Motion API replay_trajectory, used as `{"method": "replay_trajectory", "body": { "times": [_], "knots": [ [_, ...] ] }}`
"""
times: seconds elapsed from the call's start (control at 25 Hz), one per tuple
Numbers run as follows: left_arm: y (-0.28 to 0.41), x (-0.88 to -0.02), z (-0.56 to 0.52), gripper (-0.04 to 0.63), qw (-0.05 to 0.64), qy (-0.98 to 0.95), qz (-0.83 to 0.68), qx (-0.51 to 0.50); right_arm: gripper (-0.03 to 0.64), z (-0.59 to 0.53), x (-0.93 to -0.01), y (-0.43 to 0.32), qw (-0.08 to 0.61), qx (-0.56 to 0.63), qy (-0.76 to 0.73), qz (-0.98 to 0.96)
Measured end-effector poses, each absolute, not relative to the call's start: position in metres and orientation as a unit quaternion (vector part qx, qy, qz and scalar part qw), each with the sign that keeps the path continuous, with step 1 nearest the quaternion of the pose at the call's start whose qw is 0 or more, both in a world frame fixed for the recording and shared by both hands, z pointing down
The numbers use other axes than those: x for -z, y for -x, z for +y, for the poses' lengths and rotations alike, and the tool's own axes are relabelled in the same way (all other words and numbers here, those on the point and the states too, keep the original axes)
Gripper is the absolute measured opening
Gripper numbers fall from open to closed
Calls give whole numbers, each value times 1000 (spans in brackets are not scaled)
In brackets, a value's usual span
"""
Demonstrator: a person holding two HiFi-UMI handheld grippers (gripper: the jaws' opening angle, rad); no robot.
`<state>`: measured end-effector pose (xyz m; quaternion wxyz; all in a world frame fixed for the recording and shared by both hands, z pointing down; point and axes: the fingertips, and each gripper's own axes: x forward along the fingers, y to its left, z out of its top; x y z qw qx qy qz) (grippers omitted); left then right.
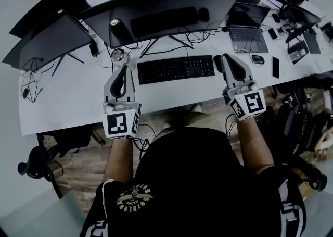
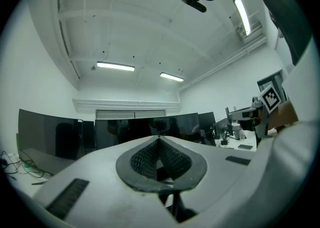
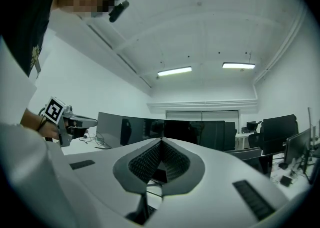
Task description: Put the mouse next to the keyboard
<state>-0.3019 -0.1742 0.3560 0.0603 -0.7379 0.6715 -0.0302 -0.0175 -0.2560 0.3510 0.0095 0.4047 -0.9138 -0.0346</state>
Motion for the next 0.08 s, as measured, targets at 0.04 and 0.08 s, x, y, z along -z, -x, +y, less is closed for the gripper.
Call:
{"method": "replay_trajectory", "body": {
  "times": [0.04, 0.08],
  "knots": [
    [300, -357, -176, 2, 59, 737, 672, 29, 2, -258, -351, 15, 10, 34, -406, -913],
    [298, -357, -177, 2, 58, 737, 673, 29, 2, -260, -352, 12, 10, 33, -407, -913]
  ]
}}
